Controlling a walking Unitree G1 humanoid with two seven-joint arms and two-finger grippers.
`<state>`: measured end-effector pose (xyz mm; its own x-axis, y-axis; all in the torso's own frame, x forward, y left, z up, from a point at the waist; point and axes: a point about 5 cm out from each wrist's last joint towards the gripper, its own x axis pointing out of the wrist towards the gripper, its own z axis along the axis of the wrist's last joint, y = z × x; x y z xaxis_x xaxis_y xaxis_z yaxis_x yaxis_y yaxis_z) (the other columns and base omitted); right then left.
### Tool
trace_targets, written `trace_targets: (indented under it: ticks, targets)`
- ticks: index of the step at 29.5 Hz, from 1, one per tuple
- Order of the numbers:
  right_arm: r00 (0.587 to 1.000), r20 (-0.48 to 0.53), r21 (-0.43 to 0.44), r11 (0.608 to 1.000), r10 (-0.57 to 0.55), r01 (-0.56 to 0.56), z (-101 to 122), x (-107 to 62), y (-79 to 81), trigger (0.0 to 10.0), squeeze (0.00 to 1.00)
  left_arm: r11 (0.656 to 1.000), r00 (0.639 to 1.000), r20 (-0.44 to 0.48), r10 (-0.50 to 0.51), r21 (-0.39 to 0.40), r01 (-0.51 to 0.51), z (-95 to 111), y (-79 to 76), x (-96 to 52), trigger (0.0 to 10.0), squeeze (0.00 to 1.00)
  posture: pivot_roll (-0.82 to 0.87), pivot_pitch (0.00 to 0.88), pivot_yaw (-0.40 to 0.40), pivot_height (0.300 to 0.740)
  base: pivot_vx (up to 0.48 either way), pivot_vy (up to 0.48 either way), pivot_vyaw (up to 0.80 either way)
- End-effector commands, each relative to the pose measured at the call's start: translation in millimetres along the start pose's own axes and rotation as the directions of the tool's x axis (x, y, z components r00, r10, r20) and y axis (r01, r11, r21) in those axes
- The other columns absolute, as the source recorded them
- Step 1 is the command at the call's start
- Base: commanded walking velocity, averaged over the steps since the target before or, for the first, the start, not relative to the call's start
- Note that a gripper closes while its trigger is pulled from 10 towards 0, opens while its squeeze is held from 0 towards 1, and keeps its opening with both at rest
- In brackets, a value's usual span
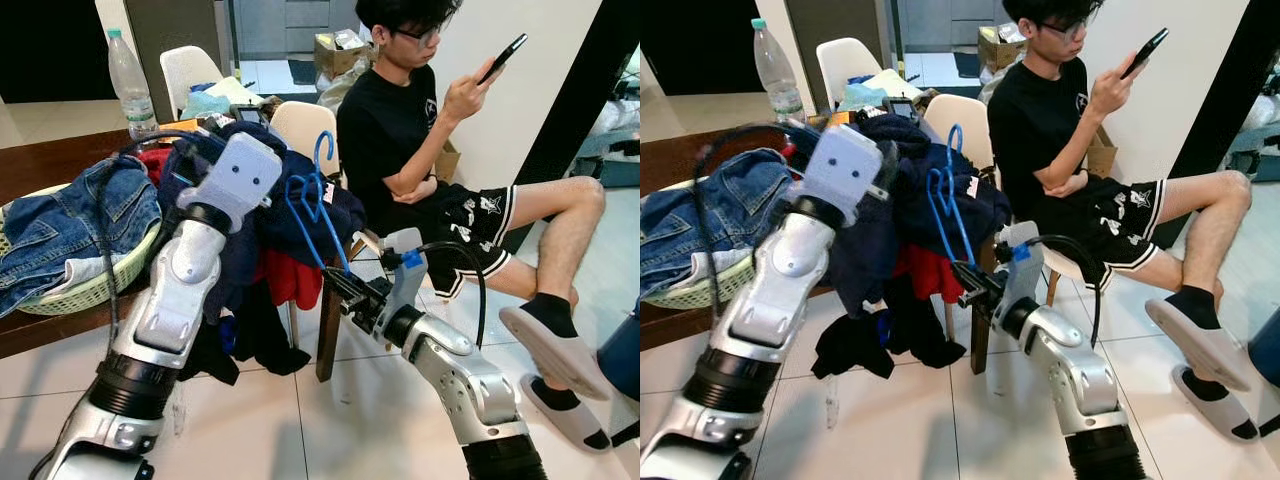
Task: Hang hanger
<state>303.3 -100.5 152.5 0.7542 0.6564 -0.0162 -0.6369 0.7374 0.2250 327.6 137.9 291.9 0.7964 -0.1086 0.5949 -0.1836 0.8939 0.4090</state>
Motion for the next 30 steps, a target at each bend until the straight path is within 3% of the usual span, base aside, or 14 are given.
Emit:
trace_targets:
  ticks: [1,2,4,11,12,14,15,16,17,19,20,22,23,30]
  targets:
    - [0.999,-0.018,0.018,0.999,0.048,-0.048,-5,2.5,6.2,10.0,0.00,1.000,1.000,-0.009,-0.025,-0.001,0.025,-3,-0.5,1.9,10.0,0.00,0.10,0.037,-0.012,0.740,0.000,0.000,0.00]
    - [0.999,-0.019,0.018,0.999,0.050,-0.049,-5,2.9,6.3,10.0,0.00,0.998,0.997,-0.073,-0.040,-0.051,0.037,-13,-4.1,0.7,10.0,0.00,0.10,0.037,-0.015,0.740,0.000,0.000,0.00]
    - [0.999,-0.019,0.018,0.999,0.051,-0.050,-5,3.2,6.5,10.0,0.00,0.997,0.993,-0.105,-0.047,-0.069,0.040,-19,-6.3,-0.8,10.0,0.00,0.10,0.037,-0.011,0.740,0.000,0.000,0.00]
    - [0.998,-0.022,0.017,0.999,0.052,-0.052,-5,2.8,6.4,10.0,0.00,0.990,0.988,-0.142,-0.065,-0.130,0.047,-23,-15.1,-5.2,10.0,0.00,0.10,0.039,-0.015,0.740,0.000,0.000,0.00]
    - [0.998,-0.023,0.017,0.999,0.052,-0.051,-5,2.6,6.4,10.0,0.00,0.971,0.956,-0.267,-0.119,-0.234,0.056,-39,-24.5,-10.3,10.0,0.00,0.10,0.039,-0.014,0.740,0.000,0.000,0.00]
    - [0.998,-0.023,0.017,0.999,0.052,-0.051,-5,2.6,6.4,10.0,0.00,0.971,0.956,-0.267,-0.119,-0.234,0.056,-39,-24.5,-10.3,10.0,0.00,0.10,0.039,-0.014,0.740,0.000,0.000,0.00]
    - [0.998,-0.024,0.017,0.999,0.052,-0.051,-5,2.8,6.7,10.0,0.00,0.935,0.883,-0.399,-0.248,-0.338,0.109,-60,-41.3,-22.3,10.0,0.00,0.10,0.037,-0.012,0.740,0.000,0.000,0.00]
    - [0.998,-0.024,0.017,0.999,0.052,-0.051,-5,2.8,6.7,10.0,0.00,0.935,0.883,-0.399,-0.248,-0.338,0.109,-60,-41.3,-22.3,10.0,0.00,0.10,0.037,-0.012,0.740,0.000,0.000,0.00]
    - [0.998,-0.025,0.016,0.999,0.052,-0.051,-5,3.0,6.8,10.0,0.00,0.889,0.815,-0.511,-0.273,-0.457,0.011,-77,-47.1,-34.0,10.0,0.00,0.09,0.040,-0.009,0.740,0.000,0.000,0.00]
    - [0.998,-0.025,0.016,0.999,0.052,-0.051,-5,3.0,6.8,10.0,0.00,0.889,0.815,-0.511,-0.273,-0.457,0.011,-77,-47.1,-34.0,10.0,0.00,0.09,0.040,-0.009,0.740,0.000,0.000,0.00]
    - [0.998,-0.026,0.018,0.999,0.051,-0.050,-5,2.8,6.4,10.0,0.00,0.867,0.769,-0.575,-0.279,-0.495,-0.055,-88,-49.1,-41.8,10.0,0.00,0.10,0.043,-0.015,0.740,0.000,0.000,0.00]
    - [0.998,-0.026,0.018,0.999,0.051,-0.050,-5,2.8,6.4,10.0,0.00,0.867,0.769,-0.575,-0.279,-0.495,-0.055,-88,-49.1,-41.8,10.0,0.00,0.10,0.043,-0.015,0.740,0.000,0.000,0.00]
    - [0.998,-0.028,0.019,0.999,0.051,-0.051,-5,3.0,6.4,10.0,0.00,0.837,0.670,-0.640,-0.376,-0.544,-0.050,-103,-59.6,-57.7,10.0,0.00,0.09,0.041,-0.013,0.740,0.000,0.000,0.00]
    - [0.998,-0.031,0.020,0.998,0.053,-0.053,-6,3.0,6.6,10.0,0.00,0.847,0.677,-0.647,-0.352,-0.528,-0.064,-107,-55.5,-58.6,10.0,0.00,0.10,0.039,-0.018,0.740,0.000,0.000,0.00]
